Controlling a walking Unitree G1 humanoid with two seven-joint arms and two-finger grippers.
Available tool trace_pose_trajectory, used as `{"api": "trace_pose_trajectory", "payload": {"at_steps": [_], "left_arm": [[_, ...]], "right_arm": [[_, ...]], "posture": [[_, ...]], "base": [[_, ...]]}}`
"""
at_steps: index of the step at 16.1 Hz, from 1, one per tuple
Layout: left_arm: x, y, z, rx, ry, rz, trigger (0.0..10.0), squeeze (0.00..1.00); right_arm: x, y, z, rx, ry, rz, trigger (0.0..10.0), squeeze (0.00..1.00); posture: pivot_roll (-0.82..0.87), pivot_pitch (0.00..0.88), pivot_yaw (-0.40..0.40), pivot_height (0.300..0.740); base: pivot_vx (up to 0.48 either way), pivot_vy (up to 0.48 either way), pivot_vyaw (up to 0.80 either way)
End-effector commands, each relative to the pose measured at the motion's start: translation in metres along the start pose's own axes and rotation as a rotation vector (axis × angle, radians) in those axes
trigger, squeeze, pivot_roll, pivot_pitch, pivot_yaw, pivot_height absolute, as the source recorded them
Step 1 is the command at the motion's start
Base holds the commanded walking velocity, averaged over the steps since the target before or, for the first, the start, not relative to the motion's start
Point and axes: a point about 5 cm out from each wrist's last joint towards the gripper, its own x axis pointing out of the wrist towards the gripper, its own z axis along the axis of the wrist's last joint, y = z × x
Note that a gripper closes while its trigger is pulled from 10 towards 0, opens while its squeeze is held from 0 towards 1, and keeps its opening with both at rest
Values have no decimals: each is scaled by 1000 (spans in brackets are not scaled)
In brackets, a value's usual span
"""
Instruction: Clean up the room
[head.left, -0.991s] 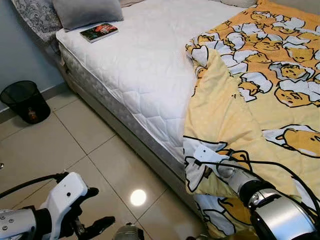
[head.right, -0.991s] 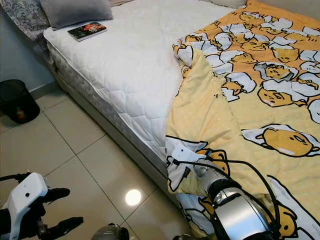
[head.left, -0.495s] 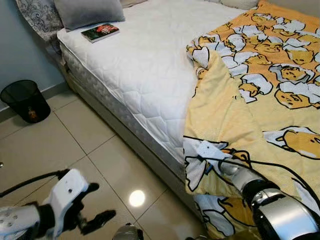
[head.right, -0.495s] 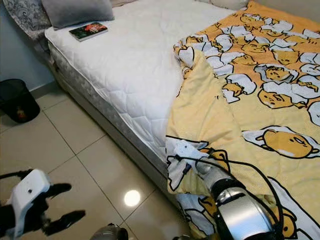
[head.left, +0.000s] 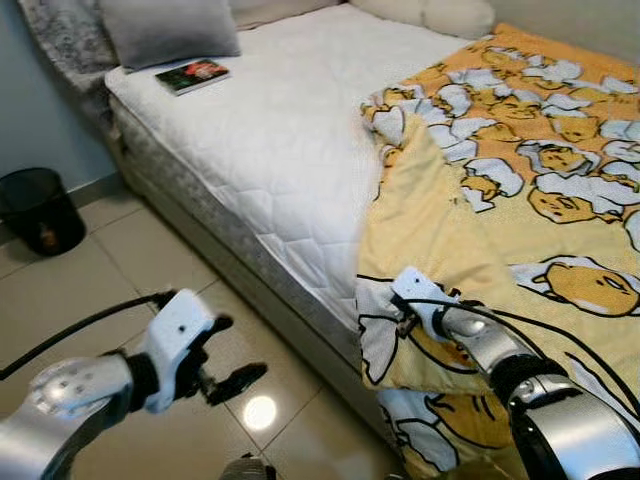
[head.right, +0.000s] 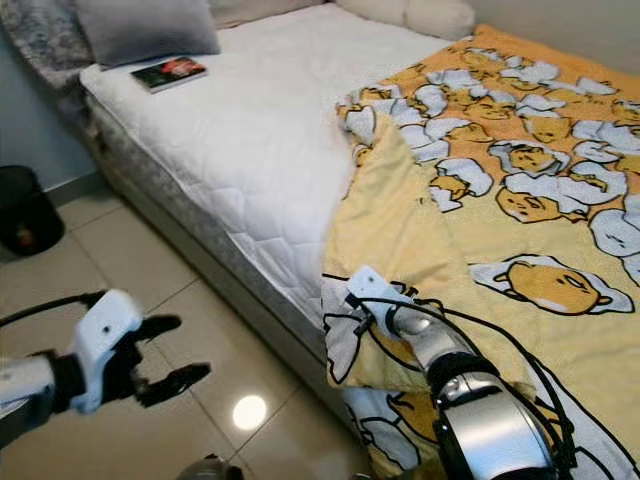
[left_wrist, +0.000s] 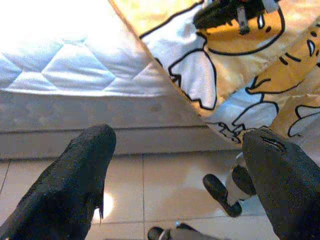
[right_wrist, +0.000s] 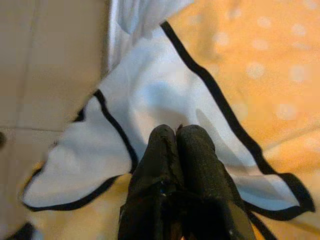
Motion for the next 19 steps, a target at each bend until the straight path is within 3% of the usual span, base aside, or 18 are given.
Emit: {"api": "trace_pose_trajectory", "payload": {"at_steps": [1,3,4,5,6,7,8,9,12,13,14,15,18,19], "left_arm": [[4,2,1,9,-6,8,10000,0],[9,5,2,17,-11,13,10000,0],[13,10,2,24,-9,38,10000,0],[17,15,1,26,-4,75,10000,0],[19,19,1,16,-4,103,10000,0],[27,28,1,-3,-15,162,10000,0],[37,36,2,-49,-44,208,10000,655],[45,41,5,-84,-73,224,10000,1000],[56,42,11,-80,-116,220,10000,1000],[60,42,13,-69,-133,228,10000,1000],[64,40,13,-65,-144,232,10000,1000],[67,38,13,-61,-148,216,10000,1000],[72,29,11,-34,-139,127,10000,1000],[73,22,10,-14,-134,44,10000,1000]], "right_arm": [[-2,-1,4,59,-45,39,0,0],[-4,-2,5,34,-58,64,0,0],[-6,-6,5,36,-61,34,4549,0],[-8,-11,5,74,-71,1,10000,0],[-9,-14,6,101,-81,-21,10000,0],[-11,-17,7,151,-106,-54,10000,824],[-16,-19,5,204,-126,-97,10000,1000],[-20,-18,0,240,-136,-121,10000,1000],[-34,-16,-11,299,-145,-149,10000,1000],[-46,-14,-19,337,-144,-145,10000,1000],[-64,-7,-35,368,-89,-95,10000,1000],[-71,-4,-48,395,-33,-88,10000,1000],[-84,3,-83,615,90,-124,10000,1000],[-89,6,-92,722,119,-150,10000,1000]], "posture": [[156,0,-33,740],[145,0,-31,740],[138,0,-31,740],[128,0,-30,740],[124,0,-29,740],[105,0,-20,740],[74,0,0,740],[50,0,14,740],[17,0,31,740],[1,0,38,740],[-14,0,45,740],[-19,0,46,740],[-36,0,50,740],[-37,0,49,740]], "base": [[0,0,0],[0,0,0],[0,0,0],[0,0,0],[0,0,0],[0,0,0],[0,0,0],[0,0,0],[0,0,0],[0,0,0],[0,0,0],[0,0,0],[0,0,0],[0,0,0]]}}
